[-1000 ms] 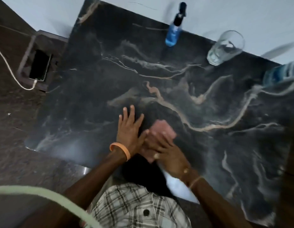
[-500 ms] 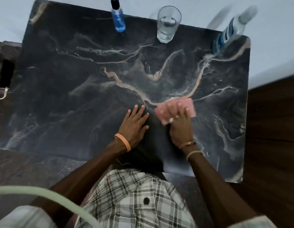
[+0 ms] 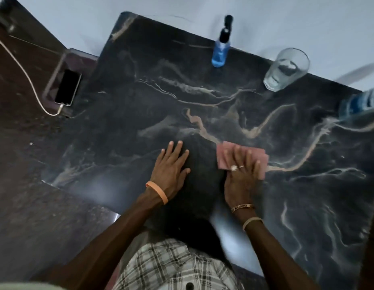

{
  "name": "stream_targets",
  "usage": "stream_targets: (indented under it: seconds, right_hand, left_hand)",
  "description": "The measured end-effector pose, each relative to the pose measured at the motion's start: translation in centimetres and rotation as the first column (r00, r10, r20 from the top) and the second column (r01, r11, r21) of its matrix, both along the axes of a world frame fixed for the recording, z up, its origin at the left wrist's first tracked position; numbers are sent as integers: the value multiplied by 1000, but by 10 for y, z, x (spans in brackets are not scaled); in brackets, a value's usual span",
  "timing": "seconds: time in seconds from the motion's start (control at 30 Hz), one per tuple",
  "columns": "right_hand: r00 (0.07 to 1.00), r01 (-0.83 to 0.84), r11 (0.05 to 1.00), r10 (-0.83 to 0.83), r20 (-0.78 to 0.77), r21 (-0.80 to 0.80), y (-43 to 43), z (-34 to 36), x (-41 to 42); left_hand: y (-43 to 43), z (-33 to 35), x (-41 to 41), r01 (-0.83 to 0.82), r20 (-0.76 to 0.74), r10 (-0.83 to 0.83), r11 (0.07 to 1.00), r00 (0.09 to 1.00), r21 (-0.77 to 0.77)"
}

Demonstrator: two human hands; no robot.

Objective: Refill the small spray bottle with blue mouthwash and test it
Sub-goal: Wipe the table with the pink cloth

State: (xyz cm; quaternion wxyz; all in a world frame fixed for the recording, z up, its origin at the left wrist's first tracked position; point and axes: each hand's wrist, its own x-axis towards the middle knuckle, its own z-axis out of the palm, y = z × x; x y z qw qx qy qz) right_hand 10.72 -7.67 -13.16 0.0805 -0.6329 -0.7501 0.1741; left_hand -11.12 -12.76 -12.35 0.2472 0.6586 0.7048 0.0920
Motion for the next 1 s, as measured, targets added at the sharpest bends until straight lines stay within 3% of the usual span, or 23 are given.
stream_targets:
  seconds: [0.03, 0.07, 0.1, 0.17, 0.2, 0.37, 0.47, 0.53, 0.6, 0.63, 0.7, 0.8, 0.83, 0.93, 1.0]
  right_hand:
    - [998, 52, 999, -52, -33, 0, 3, 2, -19]
    - [999, -24, 1000, 24, -48, 10, -1, 2, -43]
    - [978, -201, 980, 201, -46, 10, -11, 1, -66]
    - [831, -555, 832, 554, -42, -6, -20, -3, -100]
    - [788, -614, 789, 614, -50, 4, -8, -5, -116]
    - [936, -344, 938, 345, 65, -38, 107, -2, -215]
    - [985, -172, 984, 173, 21, -40, 155, 3, -285]
    - [939, -343, 939, 343, 9, -24, 148, 3, -325]
    - [752, -658, 752, 659, 15, -41, 116, -1, -343]
    - [672, -740, 670, 741, 1, -62, 106, -2, -341]
    - [644, -764, 644, 765, 12, -43, 118, -8, -342]
    - [818, -575, 818, 576, 18, -15, 146, -8, -373]
    - [834, -552, 834, 552, 4, -12, 145, -7, -382]
    - [662, -749, 662, 749, 3, -17, 106, -6, -371]
    - [516, -856, 516, 856, 11, -32, 85, -3, -324]
  left_hand:
    - [4, 1, -14, -36, 16, 36, 999, 999, 13]
    - [7, 2, -29, -61, 34, 60, 998, 998, 31]
    - [10, 2, -41, -62, 51, 60, 997, 997, 43]
    - [16, 1, -61, -33, 96, 28, 998, 995, 51]
    - [19, -1, -73, -42, 117, 35, 997, 993, 65]
    - [51, -1, -146, -215, 56, 209, 962, 976, 165]
    - [79, -4, -196, -376, 66, 370, 916, 927, 142]
    - [91, -3, -218, -440, 103, 428, 882, 898, 168]
    - [97, -2, -231, -553, 260, 502, 812, 825, 189]
    - [96, -2, -235, -623, 343, 544, 761, 766, 183]
    - [91, -3, -243, -737, 425, 622, 648, 658, 192]
    - [89, -6, -249, -769, 427, 649, 598, 630, 225]
    - [91, -8, -248, -769, 428, 647, 597, 631, 230]
    - [89, -6, -237, -805, 472, 661, 550, 583, 224]
    - [79, -4, -220, -734, 424, 608, 625, 671, 266]
